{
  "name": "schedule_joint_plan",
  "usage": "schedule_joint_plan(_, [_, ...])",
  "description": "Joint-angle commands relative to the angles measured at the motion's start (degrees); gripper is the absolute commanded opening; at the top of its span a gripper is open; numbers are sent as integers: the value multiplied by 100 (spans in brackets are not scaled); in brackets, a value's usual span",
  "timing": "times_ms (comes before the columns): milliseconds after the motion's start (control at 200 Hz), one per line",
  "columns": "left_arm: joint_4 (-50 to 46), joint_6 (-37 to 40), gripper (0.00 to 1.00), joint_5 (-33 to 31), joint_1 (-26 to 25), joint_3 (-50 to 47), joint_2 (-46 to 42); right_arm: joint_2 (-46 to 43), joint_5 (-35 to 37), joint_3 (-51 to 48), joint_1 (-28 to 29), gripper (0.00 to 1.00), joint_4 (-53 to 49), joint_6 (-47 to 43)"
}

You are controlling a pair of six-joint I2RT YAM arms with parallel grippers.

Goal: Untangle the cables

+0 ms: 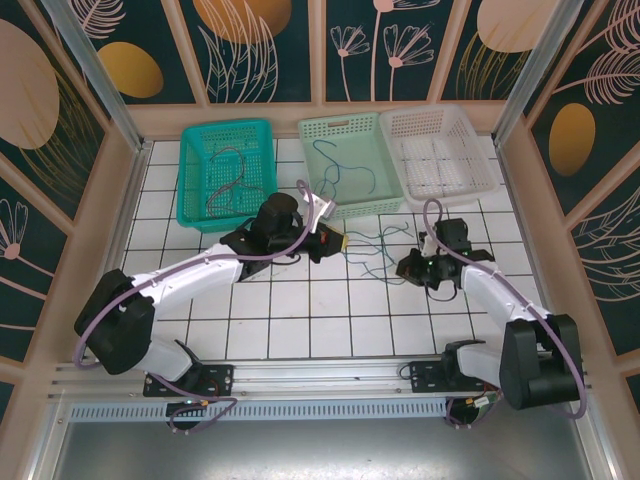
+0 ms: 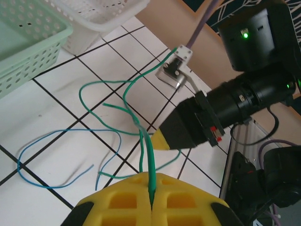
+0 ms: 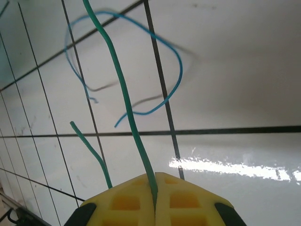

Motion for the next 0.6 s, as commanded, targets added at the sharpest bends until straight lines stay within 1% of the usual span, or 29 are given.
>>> schedule_joint_plan(0, [-196, 202, 0, 272, 4, 128, -58, 97, 92, 355, -23, 0, 47, 23])
schedule_joint_plan(95, [-101, 164, 0, 48, 11, 23, -241, 316, 314, 426, -43, 0, -181, 20])
schedule_joint_plan(180, [-268, 180, 0, -140, 14, 14, -299, 234, 506, 281, -69, 0, -151, 166])
schedule_joint_plan(295, [-482, 153, 0, -636, 26, -155, -373, -501, 557, -77, -140, 0, 243, 346])
schedule_joint_plan(395, [-588, -72, 0, -1069, 105, -355, -452, -1004, 459, -205, -148, 0, 243, 285])
schedule_joint_plan(525, [-668, -253, 0, -1165, 204, -600, -476, -1366, 326, -247, -142, 0, 170, 289])
schedule_joint_plan(596, [-626, -278, 0, -1169, 216, -639, -497, -1441, 575, -269, -147, 0, 33, 419])
